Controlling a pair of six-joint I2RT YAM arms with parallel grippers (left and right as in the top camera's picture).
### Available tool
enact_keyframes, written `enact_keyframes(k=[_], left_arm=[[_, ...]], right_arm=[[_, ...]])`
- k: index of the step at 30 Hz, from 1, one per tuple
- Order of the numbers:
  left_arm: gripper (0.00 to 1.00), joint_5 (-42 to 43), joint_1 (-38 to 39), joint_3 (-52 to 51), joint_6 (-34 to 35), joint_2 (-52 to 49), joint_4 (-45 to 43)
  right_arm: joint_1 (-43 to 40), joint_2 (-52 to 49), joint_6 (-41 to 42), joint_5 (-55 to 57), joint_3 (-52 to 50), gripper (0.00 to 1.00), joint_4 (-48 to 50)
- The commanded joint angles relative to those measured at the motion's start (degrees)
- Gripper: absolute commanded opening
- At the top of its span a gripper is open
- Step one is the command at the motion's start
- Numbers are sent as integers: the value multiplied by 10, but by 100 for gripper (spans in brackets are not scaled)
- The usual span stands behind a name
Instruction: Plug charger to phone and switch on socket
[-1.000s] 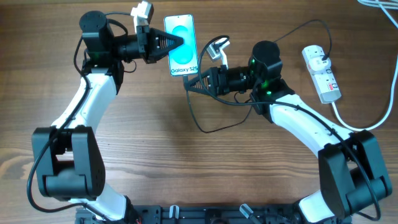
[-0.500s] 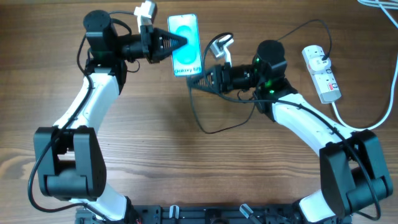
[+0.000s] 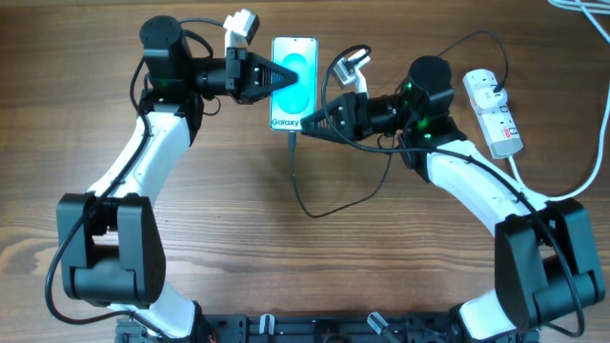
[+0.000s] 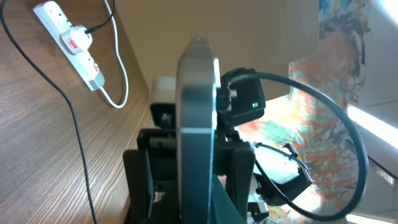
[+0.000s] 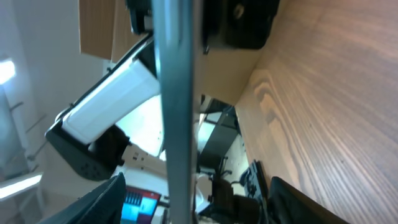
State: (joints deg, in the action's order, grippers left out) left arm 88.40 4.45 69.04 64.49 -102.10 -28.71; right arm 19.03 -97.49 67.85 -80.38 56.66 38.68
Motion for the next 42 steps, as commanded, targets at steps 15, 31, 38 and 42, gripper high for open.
enact_keyframes(k=[15,31,38,42], left_arm=[[4,-56,-5,2,-11,16,35],[4,-55,-43,2,-11,16,102],[4,-55,-43,2,-11,16,102],[4,-56,-42,2,5,16,102]], right_arm=[[46,4,-37,16,8,62,3],[46,4,-49,89,8,47,3],[46,3,-49,97,8,37,3],[47,3,-50,106,8,32,3]])
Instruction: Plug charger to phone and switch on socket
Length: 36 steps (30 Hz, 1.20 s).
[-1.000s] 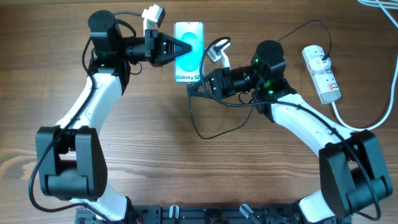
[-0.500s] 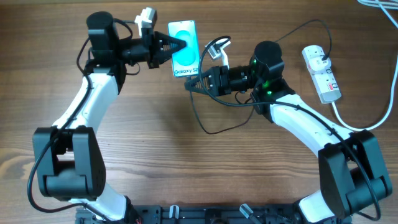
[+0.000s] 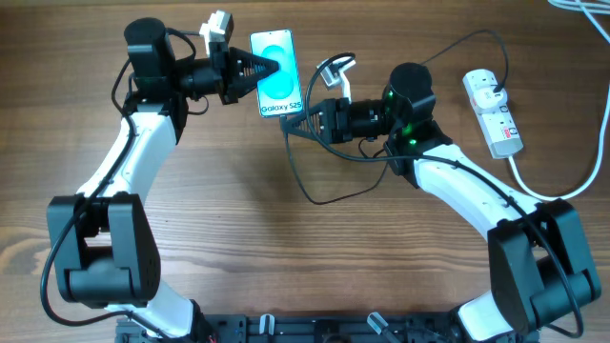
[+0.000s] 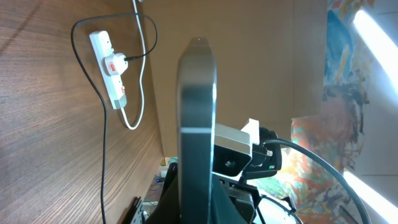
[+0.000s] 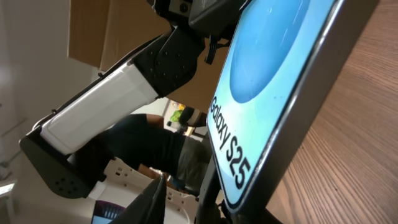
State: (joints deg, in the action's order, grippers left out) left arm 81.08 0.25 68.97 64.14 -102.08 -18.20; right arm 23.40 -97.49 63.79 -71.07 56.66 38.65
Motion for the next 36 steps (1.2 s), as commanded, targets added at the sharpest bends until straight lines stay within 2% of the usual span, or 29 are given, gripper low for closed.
enact_keyframes(k=[1,11,18,25,27,31,34,36], left_arm=[[4,17,0,2,8,16,-3],[4,0,0,2,26,16,-1],[4,-2,0,2,26,16,-1],[4,-11,4,2,26,16,-1],[4,-11,9,2,25,16,-1],[4,-11,11,2,25,16,-1],[4,-11,11,2,25,16,-1],[4,-11,11,2,25,16,-1]], right_arm=[[3,3,-9,12,8,33,3],[3,3,-31,12,6,33,-23],[3,3,-37,13,6,22,-23],[3,3,-36,17,6,24,-23],[3,3,-36,17,6,27,-23],[3,3,-36,17,6,20,-23],[3,3,-36,17,6,19,-23],[3,3,-36,17,6,12,-23]])
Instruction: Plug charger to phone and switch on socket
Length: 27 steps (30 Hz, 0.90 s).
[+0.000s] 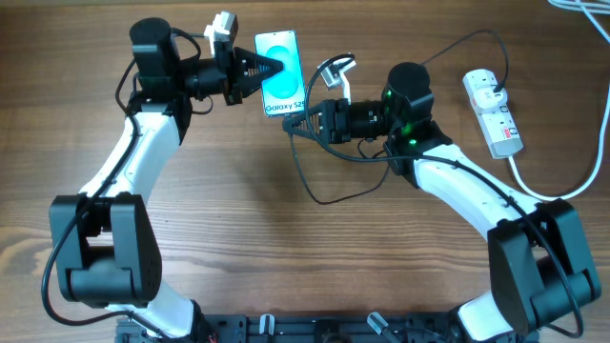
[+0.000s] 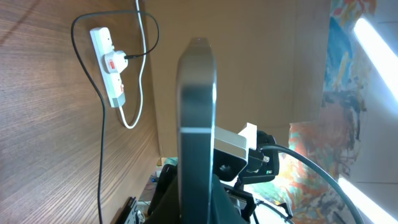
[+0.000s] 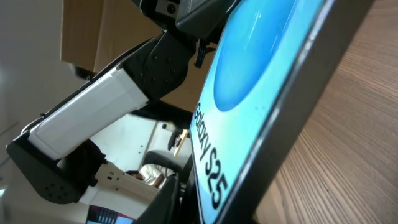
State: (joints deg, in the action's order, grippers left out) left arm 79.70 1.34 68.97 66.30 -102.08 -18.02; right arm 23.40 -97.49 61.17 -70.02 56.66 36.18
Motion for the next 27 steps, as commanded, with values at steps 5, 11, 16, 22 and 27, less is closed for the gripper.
enact_keyframes(k=[5,11,16,22,27], left_arm=[[4,40,0,2,-32,16,-3],[4,107,0,2,-75,16,-3],[4,107,5,2,-76,16,-3],[4,107,23,2,-76,16,-3],[4,107,27,2,-76,16,-3]], right_arm=[[3,3,8,13,6,4,2],[3,3,23,24,6,4,2],[3,3,35,38,6,4,2],[2,3,35,48,6,4,2],[2,3,35,58,6,4,2]])
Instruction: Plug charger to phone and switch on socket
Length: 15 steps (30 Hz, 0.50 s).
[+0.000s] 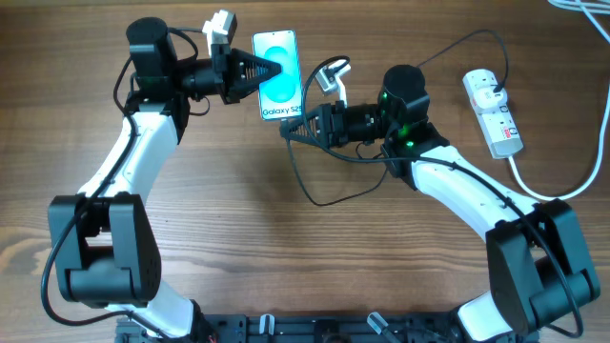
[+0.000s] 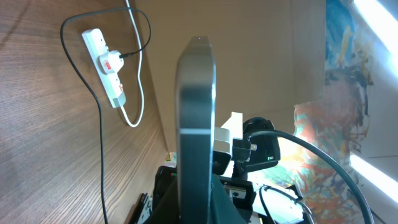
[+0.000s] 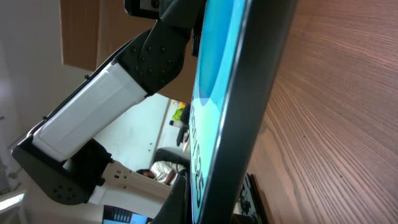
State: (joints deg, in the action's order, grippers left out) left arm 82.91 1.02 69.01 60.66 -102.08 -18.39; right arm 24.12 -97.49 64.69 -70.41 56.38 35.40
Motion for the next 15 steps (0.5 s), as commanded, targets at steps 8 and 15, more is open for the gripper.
enact_keyframes(k=[8,15], left_arm=[[4,75,34,2,-20,16,1],[4,75,34,2,-20,16,1]], right_arm=[[-19,3,5,62,9,4,10],[-22,3,8,62,9,4,17]])
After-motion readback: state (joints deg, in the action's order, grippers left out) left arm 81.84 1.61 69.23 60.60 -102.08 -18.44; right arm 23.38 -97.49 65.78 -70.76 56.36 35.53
